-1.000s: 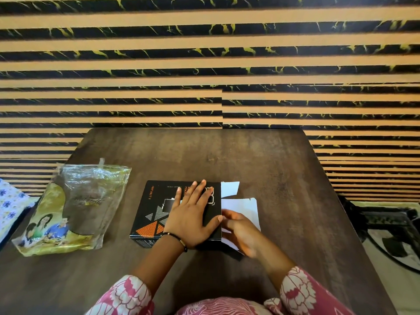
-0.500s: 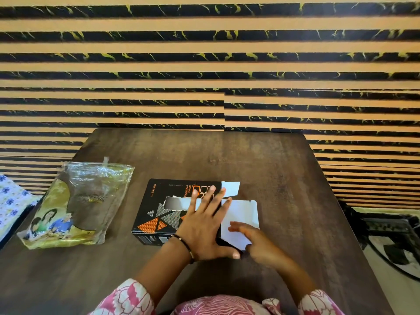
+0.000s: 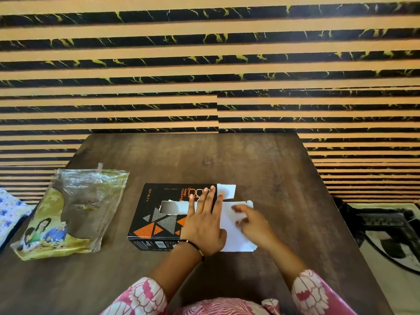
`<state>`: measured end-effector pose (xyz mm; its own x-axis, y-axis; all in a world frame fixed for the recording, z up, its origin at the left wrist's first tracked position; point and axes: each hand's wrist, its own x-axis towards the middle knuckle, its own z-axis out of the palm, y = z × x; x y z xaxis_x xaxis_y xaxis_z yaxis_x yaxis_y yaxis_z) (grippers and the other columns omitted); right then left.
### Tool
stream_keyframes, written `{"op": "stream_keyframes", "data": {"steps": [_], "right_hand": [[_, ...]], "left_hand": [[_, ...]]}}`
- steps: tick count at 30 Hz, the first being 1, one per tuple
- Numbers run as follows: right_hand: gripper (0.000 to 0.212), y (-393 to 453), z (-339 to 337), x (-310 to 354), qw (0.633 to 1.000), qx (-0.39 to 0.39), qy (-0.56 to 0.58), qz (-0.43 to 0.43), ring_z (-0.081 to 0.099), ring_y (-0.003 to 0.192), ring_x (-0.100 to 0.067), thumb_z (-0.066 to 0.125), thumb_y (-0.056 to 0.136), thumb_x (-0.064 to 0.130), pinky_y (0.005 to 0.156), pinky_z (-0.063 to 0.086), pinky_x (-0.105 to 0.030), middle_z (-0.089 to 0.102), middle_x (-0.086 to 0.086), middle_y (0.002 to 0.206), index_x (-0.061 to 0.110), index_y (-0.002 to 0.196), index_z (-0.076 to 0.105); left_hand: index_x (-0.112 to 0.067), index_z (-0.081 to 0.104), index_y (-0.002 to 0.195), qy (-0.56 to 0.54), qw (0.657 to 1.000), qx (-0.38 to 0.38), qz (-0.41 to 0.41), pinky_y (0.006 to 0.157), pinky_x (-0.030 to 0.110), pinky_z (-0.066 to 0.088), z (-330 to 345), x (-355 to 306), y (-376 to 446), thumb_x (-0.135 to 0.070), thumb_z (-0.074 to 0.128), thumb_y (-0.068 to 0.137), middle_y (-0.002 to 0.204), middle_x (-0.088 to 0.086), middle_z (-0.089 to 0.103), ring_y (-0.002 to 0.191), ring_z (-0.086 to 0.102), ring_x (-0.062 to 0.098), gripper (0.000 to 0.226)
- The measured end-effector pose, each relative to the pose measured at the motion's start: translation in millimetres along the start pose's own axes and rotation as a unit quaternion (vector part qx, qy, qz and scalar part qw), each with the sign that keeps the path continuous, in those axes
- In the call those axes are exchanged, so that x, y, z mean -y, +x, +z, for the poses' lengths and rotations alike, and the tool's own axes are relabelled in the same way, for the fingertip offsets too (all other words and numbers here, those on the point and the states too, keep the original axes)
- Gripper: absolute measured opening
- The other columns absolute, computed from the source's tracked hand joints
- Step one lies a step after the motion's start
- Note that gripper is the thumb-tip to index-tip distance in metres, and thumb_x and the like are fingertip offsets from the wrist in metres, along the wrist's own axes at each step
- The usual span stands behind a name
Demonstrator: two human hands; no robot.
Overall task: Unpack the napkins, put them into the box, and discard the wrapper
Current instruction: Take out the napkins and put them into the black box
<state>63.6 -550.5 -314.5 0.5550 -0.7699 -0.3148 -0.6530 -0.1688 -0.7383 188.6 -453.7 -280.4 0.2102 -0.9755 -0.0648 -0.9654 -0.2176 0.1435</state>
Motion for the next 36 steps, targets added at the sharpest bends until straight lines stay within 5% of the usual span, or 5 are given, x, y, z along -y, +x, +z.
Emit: {"op": "stream_keyframes", "data": {"steps": [5,12,20,28,36], "right_hand": [[0.06,24,-6,18,1.0,-0.019,0.006,0.024,0.032,0.136,-0.026,0.039,0.094,0.013,0.108,0.032,-0.044,0.022,-0.001,0.155,0.034,0.145,0.014],[0.047,7,3,10,0.997,-0.001,0.066,-0.038,0.054,0.108,-0.017,0.038,0.089,0.0,0.098,0.045,-0.039,0.056,-0.003,0.128,0.029,0.124,0.049],[0.045,-8,13,3,0.995,0.078,-0.013,-0.066,0.043,0.13,-0.021,0.037,0.097,0.009,0.113,0.03,-0.034,0.04,-0.006,0.146,0.017,0.141,0.033],[0.045,-21,8,-14,0.982,-0.187,-0.031,0.001,0.038,0.129,-0.021,0.048,0.09,0.009,0.108,0.034,-0.032,0.044,-0.001,0.139,0.022,0.132,0.044],[0.027,-24,17,-8,0.951,-0.143,0.246,0.125,0.059,0.097,-0.019,0.043,0.096,0.029,0.086,0.051,-0.037,0.061,-0.003,0.117,0.017,0.116,0.056]], "left_hand": [[-0.015,-0.006,0.146,0.003,1.0,0.002,-0.004,0.116,0.05,-0.011,1,0,0,-0.034,0.037,0.081,0.157,0.007,-0.013,0.144,-0.016,0.024,0.079],[-0.02,-0.007,0.146,-0.048,0.999,-0.007,0.0,0.113,0.046,-0.016,4,6,6,-0.054,0.006,0.069,0.157,-0.003,-0.013,0.138,-0.026,0.011,0.086],[-0.019,0.002,0.147,0.017,1.0,0.023,-0.007,0.107,0.06,-0.016,2,0,7,-0.055,0.003,0.068,0.157,0.001,-0.017,0.142,-0.021,0.02,0.086],[-0.017,0.008,0.146,0.023,0.999,0.024,-0.013,0.107,0.063,-0.013,2,-2,6,-0.054,0.022,0.084,0.157,0.0,-0.016,0.144,-0.015,0.022,0.074],[-0.016,0.006,0.147,0.002,0.999,0.031,-0.017,0.108,0.064,-0.012,-4,-4,5,-0.036,0.03,0.088,0.157,0.0,-0.017,0.144,-0.015,0.022,0.066]]}}
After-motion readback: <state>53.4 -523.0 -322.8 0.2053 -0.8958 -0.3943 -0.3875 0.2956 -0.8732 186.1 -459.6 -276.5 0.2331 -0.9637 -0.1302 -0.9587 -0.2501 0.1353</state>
